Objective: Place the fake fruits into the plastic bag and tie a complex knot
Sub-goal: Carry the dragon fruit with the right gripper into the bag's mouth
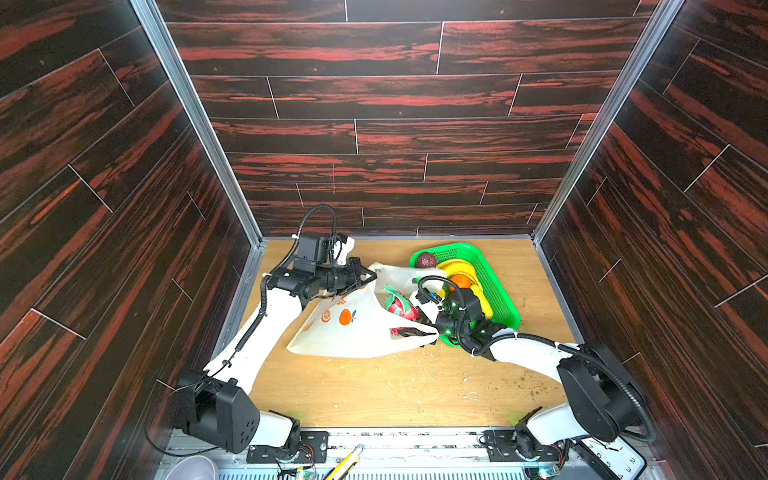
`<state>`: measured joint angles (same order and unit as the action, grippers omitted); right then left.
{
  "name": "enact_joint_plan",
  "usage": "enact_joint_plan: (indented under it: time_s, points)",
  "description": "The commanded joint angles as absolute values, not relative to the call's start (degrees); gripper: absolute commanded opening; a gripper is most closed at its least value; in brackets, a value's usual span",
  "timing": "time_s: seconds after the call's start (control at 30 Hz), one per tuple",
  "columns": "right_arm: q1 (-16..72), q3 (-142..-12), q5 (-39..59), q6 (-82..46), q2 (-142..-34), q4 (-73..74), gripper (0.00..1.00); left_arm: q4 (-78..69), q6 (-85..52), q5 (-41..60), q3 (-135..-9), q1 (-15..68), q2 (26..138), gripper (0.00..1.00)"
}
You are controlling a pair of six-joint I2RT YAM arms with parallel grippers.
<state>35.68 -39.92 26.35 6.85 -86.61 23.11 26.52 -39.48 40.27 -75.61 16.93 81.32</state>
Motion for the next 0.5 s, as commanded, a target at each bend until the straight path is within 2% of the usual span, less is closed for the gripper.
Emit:
enact_joint_plan:
  time_s: [0.0, 0.47]
  points:
    - [36.12, -42.18, 25.34, 8.91, -87.93, 22.17, 0.46, 26.36, -39.38, 40.52, -77.22, 17.23, 79.44, 0.0]
    - [36.04, -48.79, 22.96, 6.55, -91.49, 14.12, 0.46, 23.3, -40.4, 44.29, -76.36, 18.33, 78.37, 0.0]
